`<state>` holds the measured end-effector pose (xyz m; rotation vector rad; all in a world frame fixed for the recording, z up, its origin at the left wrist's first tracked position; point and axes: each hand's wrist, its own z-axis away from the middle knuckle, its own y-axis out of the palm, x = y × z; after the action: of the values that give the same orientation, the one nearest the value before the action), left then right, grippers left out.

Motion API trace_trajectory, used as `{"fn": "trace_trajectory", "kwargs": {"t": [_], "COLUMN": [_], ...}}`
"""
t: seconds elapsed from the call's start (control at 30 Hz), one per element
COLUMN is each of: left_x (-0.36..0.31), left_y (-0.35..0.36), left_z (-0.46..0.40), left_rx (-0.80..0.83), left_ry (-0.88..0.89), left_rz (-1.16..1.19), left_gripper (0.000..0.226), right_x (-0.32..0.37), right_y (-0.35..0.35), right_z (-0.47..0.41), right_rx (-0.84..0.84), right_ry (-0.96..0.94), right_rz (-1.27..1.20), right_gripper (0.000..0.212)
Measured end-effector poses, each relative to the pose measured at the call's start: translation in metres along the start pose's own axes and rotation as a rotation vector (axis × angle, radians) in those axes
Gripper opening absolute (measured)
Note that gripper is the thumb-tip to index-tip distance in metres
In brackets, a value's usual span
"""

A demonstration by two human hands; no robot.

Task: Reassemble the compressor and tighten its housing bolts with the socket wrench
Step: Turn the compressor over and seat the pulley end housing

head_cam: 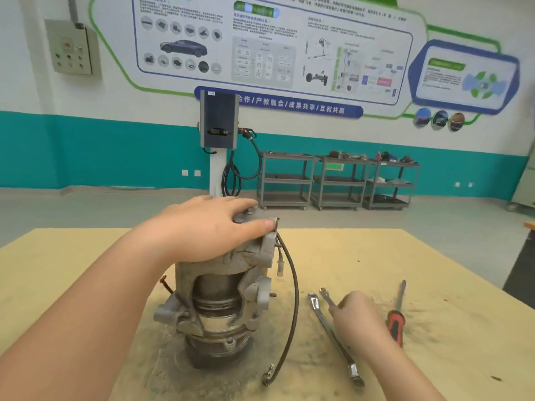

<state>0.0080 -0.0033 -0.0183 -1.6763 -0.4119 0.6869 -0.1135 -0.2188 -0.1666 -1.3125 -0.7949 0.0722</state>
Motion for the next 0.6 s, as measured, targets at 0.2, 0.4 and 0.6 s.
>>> {"fn": "trace_trajectory", "kwargs": {"t": [0.2,0.4,0.6], "left_x": [-0.004,-0.013,-0.009], "left_y": [-0.011,-0.025,-0.029], "left_z": [-0.003,-0.011,-0.017], "left_rx": [0.148,0.286,0.341], "left_ry": [-0.017,-0.103,-0.116], "left_rz": [0.030,-0.085,-0.046], "left_gripper": [0.111,0.127,0.121], "right_x": [0.000,0.027,0.033], "right_y": [0.021,0.002,0.019], "right_z": [0.002,0.068,0.146], "right_rx": [-0.098,-0.030,0.984], "right_ry": [0.035,-0.019,0.840], "right_rz": [0.125,-0.601,-1.890], "right_gripper": [0.031,0.028,0.049]}}
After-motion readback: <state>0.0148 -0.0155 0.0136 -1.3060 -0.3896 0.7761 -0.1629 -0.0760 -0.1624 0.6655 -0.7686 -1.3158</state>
